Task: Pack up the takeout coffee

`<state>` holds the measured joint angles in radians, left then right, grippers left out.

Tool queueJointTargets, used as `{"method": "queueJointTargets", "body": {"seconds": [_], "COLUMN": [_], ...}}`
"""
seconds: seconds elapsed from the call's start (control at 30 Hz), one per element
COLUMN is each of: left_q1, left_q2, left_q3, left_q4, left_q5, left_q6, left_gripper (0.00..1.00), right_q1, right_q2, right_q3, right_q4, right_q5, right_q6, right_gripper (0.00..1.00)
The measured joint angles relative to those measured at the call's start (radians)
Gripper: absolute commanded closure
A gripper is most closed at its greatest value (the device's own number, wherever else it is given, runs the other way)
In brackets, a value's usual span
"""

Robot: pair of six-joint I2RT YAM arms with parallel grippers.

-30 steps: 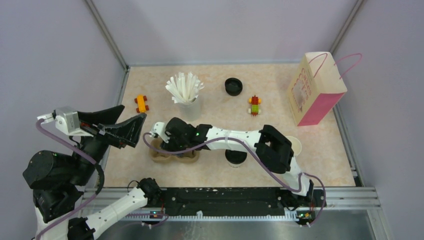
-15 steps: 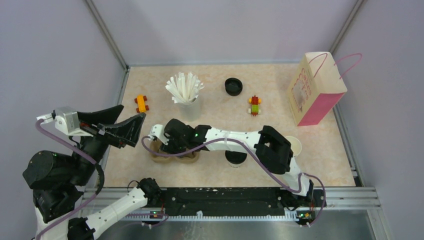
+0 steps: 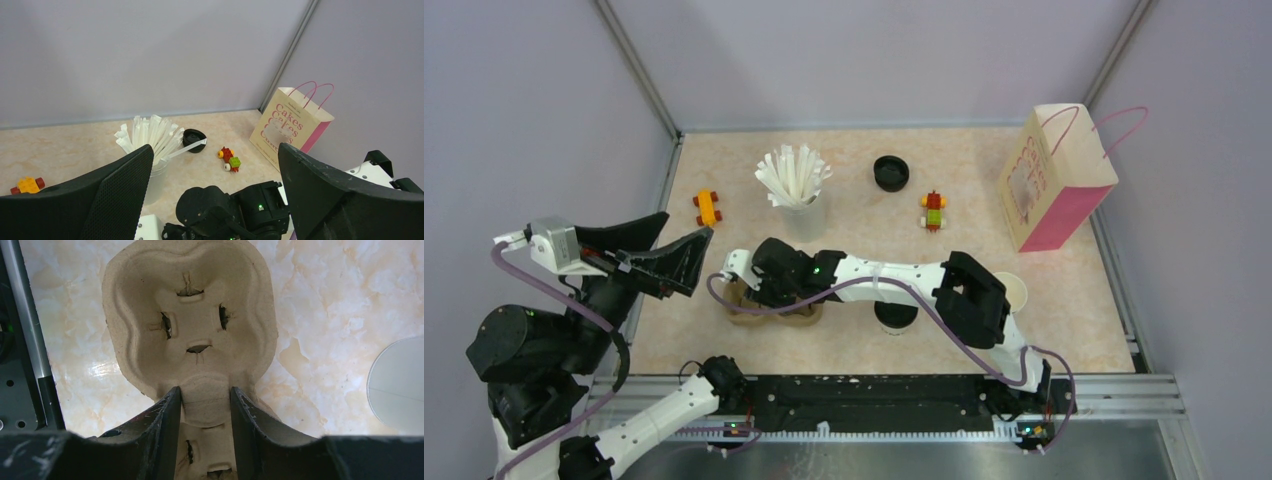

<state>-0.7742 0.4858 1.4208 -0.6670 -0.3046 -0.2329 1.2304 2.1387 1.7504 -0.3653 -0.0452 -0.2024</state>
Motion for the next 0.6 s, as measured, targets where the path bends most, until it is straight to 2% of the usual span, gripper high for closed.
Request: {"method": "queueJointTargets", "body": {"seconds": [0.6], "left_q1": [0.000], "left_q2": [0.000], "left_q3": [-0.003], "left_q4": [-0.001], "left_q5": [-0.008], "left_q6": [0.008], "left_gripper": [0.01], "right_q1": [0.000], "right_q2": [-0.006], "right_q3": [-0.002], "right_q4": [0.029], "right_q5": [0.011], "right_q6": [0.043], "right_gripper": [0.67]}}
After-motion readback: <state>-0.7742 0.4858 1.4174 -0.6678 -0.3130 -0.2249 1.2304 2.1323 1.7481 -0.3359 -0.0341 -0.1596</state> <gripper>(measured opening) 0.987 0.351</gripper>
